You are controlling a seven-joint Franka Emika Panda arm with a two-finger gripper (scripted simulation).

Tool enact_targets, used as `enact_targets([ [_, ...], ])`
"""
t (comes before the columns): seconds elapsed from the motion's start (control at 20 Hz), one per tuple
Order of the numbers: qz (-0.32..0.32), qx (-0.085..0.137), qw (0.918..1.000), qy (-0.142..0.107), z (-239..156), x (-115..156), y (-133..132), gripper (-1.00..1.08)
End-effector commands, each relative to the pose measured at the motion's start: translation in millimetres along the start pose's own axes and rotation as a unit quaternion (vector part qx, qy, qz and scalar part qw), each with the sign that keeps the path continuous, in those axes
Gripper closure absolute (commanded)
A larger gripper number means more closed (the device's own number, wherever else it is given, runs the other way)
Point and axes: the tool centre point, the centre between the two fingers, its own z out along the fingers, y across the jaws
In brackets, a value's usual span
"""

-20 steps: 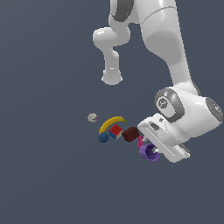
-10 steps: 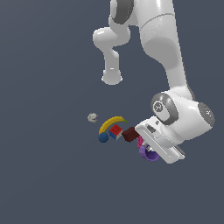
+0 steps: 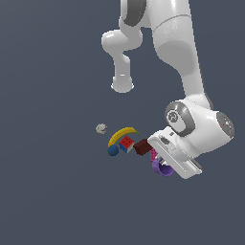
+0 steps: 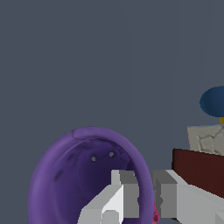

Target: Pick up a designated object from a clutter of objects.

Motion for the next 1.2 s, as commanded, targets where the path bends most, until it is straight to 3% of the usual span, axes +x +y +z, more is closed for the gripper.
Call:
enact_targets([
  [0.0, 0.0, 0.0, 1.0, 0.0, -2, 1, 2, 1.08],
  [0.55, 0.0, 0.001, 1.0, -0.001, -25, 15, 44, 1.08],
  [1.15, 0.0, 0.001, 1.0, -0.003, -82, 49, 143, 1.08],
])
